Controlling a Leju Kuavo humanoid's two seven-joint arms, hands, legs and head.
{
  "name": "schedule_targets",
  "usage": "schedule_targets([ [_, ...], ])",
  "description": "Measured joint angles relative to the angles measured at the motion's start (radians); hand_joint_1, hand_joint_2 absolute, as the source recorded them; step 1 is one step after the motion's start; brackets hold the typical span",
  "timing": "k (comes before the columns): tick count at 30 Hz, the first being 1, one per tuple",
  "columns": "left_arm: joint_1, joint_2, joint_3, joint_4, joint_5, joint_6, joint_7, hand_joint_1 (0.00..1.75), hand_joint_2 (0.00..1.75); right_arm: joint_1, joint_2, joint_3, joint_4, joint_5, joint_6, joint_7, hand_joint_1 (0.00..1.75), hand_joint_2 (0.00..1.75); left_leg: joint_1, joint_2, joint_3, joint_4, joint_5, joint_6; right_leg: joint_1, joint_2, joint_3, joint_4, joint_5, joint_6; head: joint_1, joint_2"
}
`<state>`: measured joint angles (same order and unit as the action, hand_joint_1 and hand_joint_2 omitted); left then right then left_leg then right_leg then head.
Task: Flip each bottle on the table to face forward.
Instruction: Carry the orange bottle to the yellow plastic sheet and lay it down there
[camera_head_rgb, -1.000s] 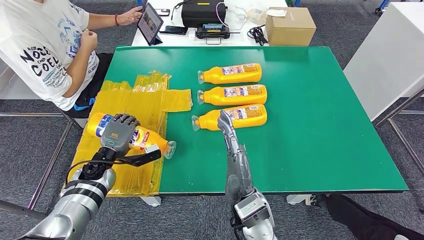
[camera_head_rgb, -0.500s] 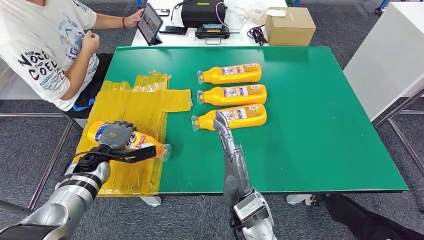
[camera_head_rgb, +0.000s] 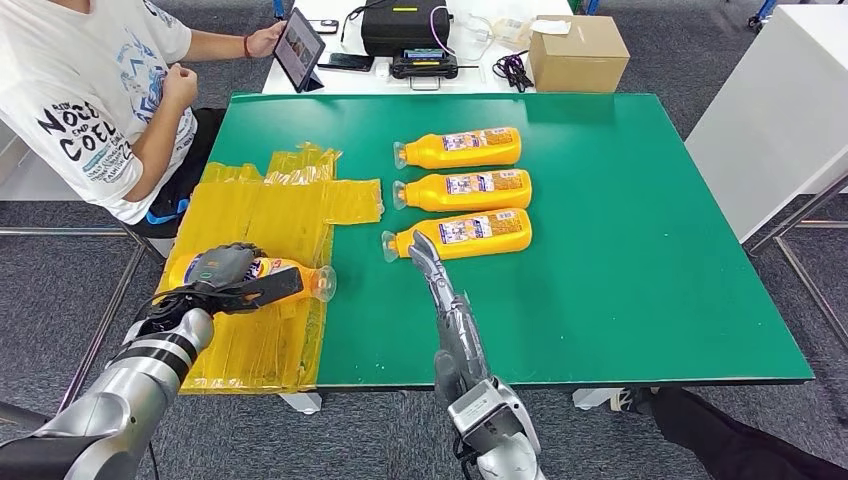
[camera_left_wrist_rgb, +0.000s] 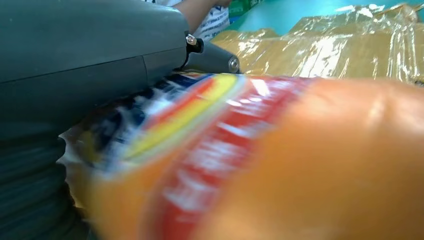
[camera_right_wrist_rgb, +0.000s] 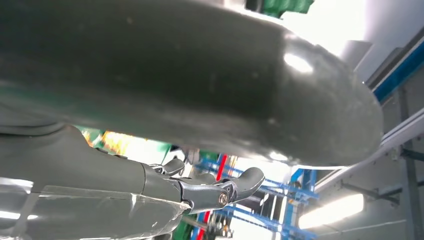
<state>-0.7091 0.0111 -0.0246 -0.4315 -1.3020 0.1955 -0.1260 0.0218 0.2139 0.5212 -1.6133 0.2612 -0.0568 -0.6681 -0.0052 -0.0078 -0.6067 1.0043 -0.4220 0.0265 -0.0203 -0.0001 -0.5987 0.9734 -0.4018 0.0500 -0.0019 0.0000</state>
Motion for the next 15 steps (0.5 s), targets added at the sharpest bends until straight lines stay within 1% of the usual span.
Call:
schedule_targets([
  [4,-0.007,-0.001,0.001,0.010,-0.020,-0.029,0.008,0.00,1.75,-0.005,0.002,-0.010,0.011,-0.004,-0.012,0.006,0.00,0.00,0.000,0.000,0.001,0.000,0.000,0.000,0.000,0.000,0.001,0.000,0.000,0.000,0.000,0.000],
  [8,-0.017,-0.002,0.000,0.022,-0.034,-0.070,0.018,0.00,0.00,-0.008,0.004,-0.024,0.020,-0.018,-0.008,0.011,0.00,0.00,0.000,0.000,0.003,0.000,0.000,0.000,0.000,0.000,0.003,0.000,0.000,0.000,0.000,0.000],
  [9,-0.019,-0.002,0.000,0.025,-0.036,-0.081,0.018,0.00,0.00,-0.009,0.004,-0.028,0.024,-0.020,-0.006,0.012,0.00,0.00,0.000,0.000,0.003,0.000,0.000,0.000,0.000,0.000,0.003,0.000,0.000,0.000,0.000,0.000],
  [13,-0.026,0.001,0.000,0.035,-0.019,-0.134,0.012,0.00,0.00,-0.013,0.008,-0.039,0.041,-0.027,-0.003,0.019,0.00,1.75,0.000,-0.001,0.004,0.000,0.000,0.000,0.000,-0.001,0.005,0.000,0.000,0.000,0.000,0.000],
  [15,-0.029,0.003,0.006,0.038,0.018,-0.175,-0.010,0.00,0.00,-0.017,0.012,-0.043,0.050,-0.031,-0.004,0.022,0.00,1.75,0.000,-0.002,0.005,0.000,0.000,0.000,0.000,-0.001,0.007,0.000,0.000,0.000,0.000,0.000],
])
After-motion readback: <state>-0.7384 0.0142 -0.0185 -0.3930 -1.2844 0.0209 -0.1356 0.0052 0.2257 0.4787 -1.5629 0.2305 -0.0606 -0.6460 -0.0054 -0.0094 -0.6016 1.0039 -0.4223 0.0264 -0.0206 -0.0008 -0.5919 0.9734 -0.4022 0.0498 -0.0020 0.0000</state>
